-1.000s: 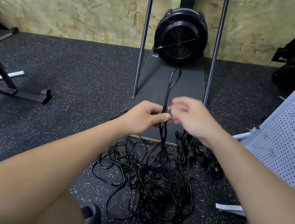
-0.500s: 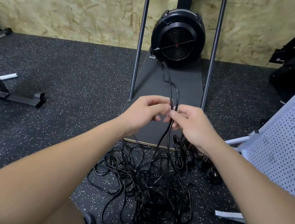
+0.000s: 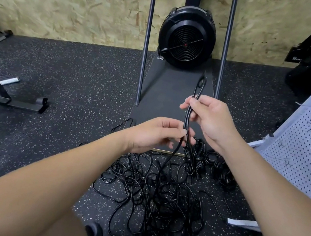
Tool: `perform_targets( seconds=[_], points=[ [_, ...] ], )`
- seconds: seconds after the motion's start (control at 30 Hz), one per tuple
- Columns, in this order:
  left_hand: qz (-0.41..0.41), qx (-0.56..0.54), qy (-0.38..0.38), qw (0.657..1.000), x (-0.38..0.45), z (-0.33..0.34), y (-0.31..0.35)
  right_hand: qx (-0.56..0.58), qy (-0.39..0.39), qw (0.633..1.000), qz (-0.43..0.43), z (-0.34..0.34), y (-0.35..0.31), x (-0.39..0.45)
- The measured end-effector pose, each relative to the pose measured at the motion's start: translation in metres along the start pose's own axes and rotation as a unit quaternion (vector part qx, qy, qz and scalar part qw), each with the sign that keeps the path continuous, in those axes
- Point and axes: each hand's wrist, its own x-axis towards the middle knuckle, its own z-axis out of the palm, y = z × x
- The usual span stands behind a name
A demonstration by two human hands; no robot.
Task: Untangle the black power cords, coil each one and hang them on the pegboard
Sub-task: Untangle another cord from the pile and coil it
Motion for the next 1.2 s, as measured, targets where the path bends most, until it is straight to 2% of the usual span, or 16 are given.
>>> perform_targets(
  seconds=[0.27, 0.33, 0.4, 0.47, 0.53, 0.6, 0.73, 0.87, 1.0, 1.13, 1.2],
  points=[
    [0.024, 0.01, 0.055, 0.998, 0.003, 0.012, 0.0, 0.002, -0.017, 1.0, 0.023, -0.001, 0.003, -0.004],
    [0.041, -0.002, 0.092, 0.995, 0.004, 0.009, 0.005, 0.004, -0.019, 0.999, 0.028, -0.002, -0.001, -0.006],
    [0.065, -0.036, 0.156, 0.985, 0.008, 0.001, 0.012, -0.032, -0.068, 0.995, 0.059, -0.004, -0.002, -0.008],
    [0.078, -0.077, 0.214, 0.971, 0.011, -0.009, 0.017, -0.099, -0.172, 0.975, 0.096, -0.006, 0.005, -0.011],
    [0.076, -0.1, 0.24, 0.963, 0.012, -0.018, 0.018, -0.145, -0.254, 0.949, 0.117, -0.003, 0.014, -0.018],
    [0.074, -0.1, 0.248, 0.961, 0.012, -0.023, 0.016, -0.156, -0.277, 0.942, 0.11, 0.004, 0.019, -0.023],
    [0.065, -0.134, 0.277, 0.949, 0.016, -0.027, 0.013, -0.148, -0.226, 0.96, 0.074, 0.021, 0.028, -0.026],
    [0.046, -0.147, 0.256, 0.954, 0.017, -0.027, 0.009, -0.171, -0.159, 0.969, 0.08, 0.036, 0.033, -0.028],
    [0.031, -0.095, 0.177, 0.979, 0.01, -0.029, 0.009, -0.186, -0.087, 0.976, 0.07, 0.038, 0.019, -0.022],
    [-0.064, 0.018, 0.05, 0.997, -0.008, -0.028, -0.002, -0.124, -0.01, 0.99, 0.073, 0.023, 0.0, -0.011],
    [-0.084, 0.038, 0.024, 0.995, -0.012, -0.017, -0.014, -0.1, -0.002, 0.992, 0.075, 0.017, -0.003, -0.007]
  ],
)
